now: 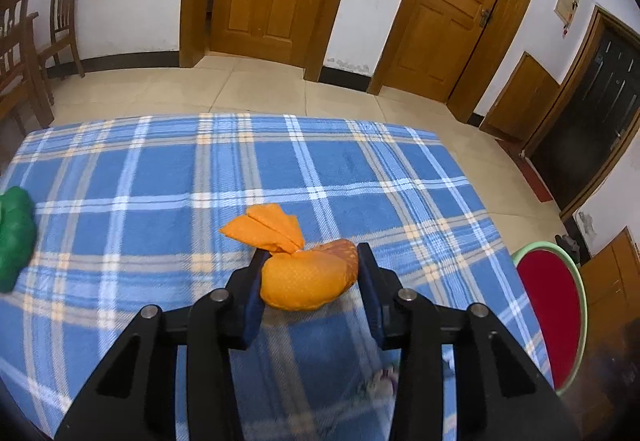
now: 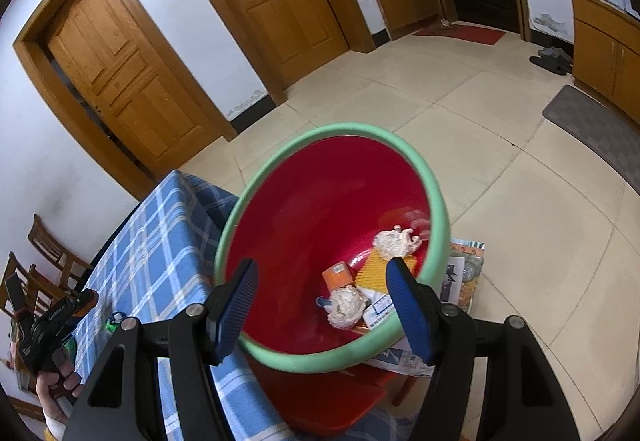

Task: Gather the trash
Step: 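Grasp the small green toy with the right gripper while the left gripper holds the orange toy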

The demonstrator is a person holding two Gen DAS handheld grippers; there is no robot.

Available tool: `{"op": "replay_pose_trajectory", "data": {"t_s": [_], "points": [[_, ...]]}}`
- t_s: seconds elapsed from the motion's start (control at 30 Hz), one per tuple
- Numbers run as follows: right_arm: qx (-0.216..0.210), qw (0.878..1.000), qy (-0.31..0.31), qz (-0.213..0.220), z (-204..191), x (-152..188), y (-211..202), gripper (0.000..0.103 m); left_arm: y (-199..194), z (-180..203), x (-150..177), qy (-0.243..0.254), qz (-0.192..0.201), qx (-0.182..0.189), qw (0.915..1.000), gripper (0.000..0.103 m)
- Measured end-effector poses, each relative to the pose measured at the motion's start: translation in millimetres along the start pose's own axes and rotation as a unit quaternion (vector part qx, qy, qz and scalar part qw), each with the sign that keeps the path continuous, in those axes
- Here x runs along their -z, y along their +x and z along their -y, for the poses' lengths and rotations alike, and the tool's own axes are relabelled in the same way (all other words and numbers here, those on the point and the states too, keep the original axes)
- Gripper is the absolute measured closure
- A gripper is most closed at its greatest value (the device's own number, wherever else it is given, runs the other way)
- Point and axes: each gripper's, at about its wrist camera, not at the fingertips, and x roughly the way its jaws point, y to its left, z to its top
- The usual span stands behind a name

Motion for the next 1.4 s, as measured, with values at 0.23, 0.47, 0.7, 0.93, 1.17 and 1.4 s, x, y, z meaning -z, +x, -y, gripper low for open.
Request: {"op": "replay_pose_trajectory", "data": {"t_s": [0.23,0.47,0.7,0.93,1.17,1.4], "points": [[-0.024,0.999,-0.037,0.000,-32,3,-6,0.033,-38,-14,13,-0.011,0.015,0.000,0.9998,0.061],[-0.056,0.995,-0.079,-0.010,-78,17,-7,0.032,-69,-34,31,-0.020,0.028,-0.024,0.9991,0.061],[-0.074,0.989,-0.123,-0.028,-125,37,1,0.032,-77,-58,44,-0.030,0.038,-0.040,0.9980,0.061],[-0.083,0.980,-0.176,-0.041,-172,58,16,0.032,-78,-79,48,-0.053,0.049,-0.050,0.9962,0.061],[-0.084,0.970,-0.222,-0.058,-213,77,40,0.032,-78,-94,49,-0.061,0.060,-0.066,0.9941,0.061],[-0.085,0.961,-0.253,-0.078,-242,89,61,0.032,-79,-107,51,-0.078,0.062,-0.073,0.9923,0.061]]}}
